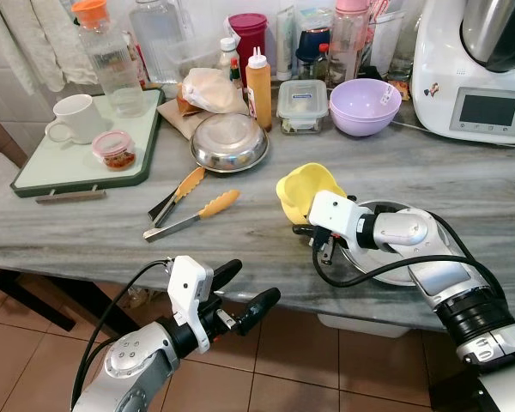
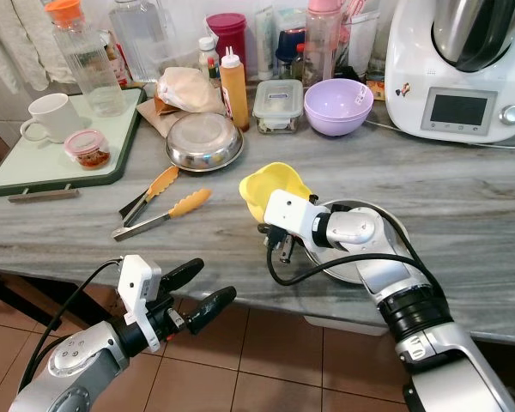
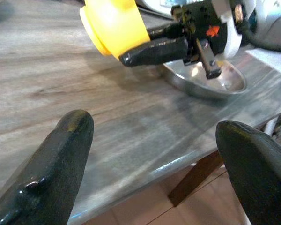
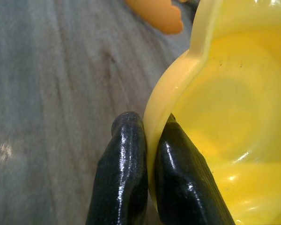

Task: Setting the table

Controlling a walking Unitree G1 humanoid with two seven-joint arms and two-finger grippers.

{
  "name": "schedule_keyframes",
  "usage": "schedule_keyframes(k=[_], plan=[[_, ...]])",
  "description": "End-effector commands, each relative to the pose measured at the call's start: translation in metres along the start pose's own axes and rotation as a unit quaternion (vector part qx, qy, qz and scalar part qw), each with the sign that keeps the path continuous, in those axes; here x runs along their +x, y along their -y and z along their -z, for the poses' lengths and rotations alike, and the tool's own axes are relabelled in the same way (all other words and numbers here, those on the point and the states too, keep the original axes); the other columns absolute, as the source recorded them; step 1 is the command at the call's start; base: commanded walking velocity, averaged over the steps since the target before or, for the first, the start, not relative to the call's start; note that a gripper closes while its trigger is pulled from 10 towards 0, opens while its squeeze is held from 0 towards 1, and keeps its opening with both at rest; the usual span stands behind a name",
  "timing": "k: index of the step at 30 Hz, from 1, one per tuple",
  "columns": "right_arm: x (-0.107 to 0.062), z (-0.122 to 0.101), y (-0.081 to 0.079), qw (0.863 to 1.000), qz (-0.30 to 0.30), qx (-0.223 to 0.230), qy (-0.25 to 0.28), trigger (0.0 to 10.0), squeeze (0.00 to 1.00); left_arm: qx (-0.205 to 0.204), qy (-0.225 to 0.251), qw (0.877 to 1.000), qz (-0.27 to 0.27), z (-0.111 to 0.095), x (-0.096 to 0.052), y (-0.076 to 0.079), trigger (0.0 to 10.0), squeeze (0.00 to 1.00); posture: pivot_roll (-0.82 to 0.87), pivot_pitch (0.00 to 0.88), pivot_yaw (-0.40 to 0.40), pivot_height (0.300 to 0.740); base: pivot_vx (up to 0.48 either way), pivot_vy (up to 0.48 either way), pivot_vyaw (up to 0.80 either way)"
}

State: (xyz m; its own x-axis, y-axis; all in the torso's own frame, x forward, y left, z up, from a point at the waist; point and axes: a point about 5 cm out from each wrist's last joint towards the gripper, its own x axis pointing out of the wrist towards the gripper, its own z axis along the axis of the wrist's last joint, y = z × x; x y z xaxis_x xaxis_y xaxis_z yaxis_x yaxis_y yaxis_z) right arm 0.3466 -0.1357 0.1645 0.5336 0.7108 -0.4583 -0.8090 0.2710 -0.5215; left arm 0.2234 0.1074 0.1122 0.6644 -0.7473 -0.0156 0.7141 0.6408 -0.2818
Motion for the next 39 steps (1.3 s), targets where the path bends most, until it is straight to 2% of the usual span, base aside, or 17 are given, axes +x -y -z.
schedule_keyframes(k=[1,13,14,15,16,17,32,39], plan=[[0.0,-0.007,0.006,1.0,-0.005,-0.019,0.003,10.0,0.0,-0.01,0.012,1.0,0.004,-0.007,-0.002,0.0,10.0,0.0,-0.16,0.12,0.096,0.74,0.0,0.0,0.0],[-0.005,0.002,0.015,0.999,-0.026,-0.025,-0.017,10.0,0.0,-0.01,0.005,0.999,0.038,-0.011,-0.001,0.005,10.0,0.0,-0.17,0.119,0.097,0.74,0.0,0.0,0.0],[-0.006,0.003,0.015,0.999,-0.028,-0.023,-0.018,10.0,0.24,-0.01,0.003,0.999,0.04,-0.011,-0.001,0.005,10.0,0.0,-0.17,0.119,0.098,0.74,0.0,0.0,0.0],[-0.006,0.004,0.015,0.999,-0.034,-0.025,-0.02,10.0,0.63,-0.011,0.002,0.999,0.042,-0.01,-0.002,0.007,10.0,0.0,-0.17,0.119,0.098,0.74,0.0,0.0,0.0],[-0.006,0.004,0.015,0.999,-0.034,-0.025,-0.02,10.0,0.63,-0.011,0.002,0.999,0.042,-0.01,-0.002,0.007,10.0,0.0,-0.17,0.119,0.098,0.74,0.0,0.0,0.0],[-0.007,0.005,0.015,0.999,-0.037,-0.025,-0.02,10.0,1.0,-0.013,0.001,0.999,0.042,-0.009,-0.002,0.007,10.0,0.0,-0.17,0.118,0.098,0.74,0.0,0.0,0.0],[-0.01,-0.008,0.031,0.999,0.001,-0.049,0.002,10.0,1.0,-0.016,-0.006,0.999,0.039,-0.007,0.0,0.004,10.0,0.0,-0.17,0.112,0.105,0.74,0.0,0.0,0.0],[-0.014,-0.014,0.039,0.997,0.013,-0.074,0.002,10.0,1.0,-0.017,-0.01,0.999,0.037,-0.006,0.0,0.003,10.0,0.0,-0.17,0.11,0.11,0.74,0.0,0.0,0.0]])
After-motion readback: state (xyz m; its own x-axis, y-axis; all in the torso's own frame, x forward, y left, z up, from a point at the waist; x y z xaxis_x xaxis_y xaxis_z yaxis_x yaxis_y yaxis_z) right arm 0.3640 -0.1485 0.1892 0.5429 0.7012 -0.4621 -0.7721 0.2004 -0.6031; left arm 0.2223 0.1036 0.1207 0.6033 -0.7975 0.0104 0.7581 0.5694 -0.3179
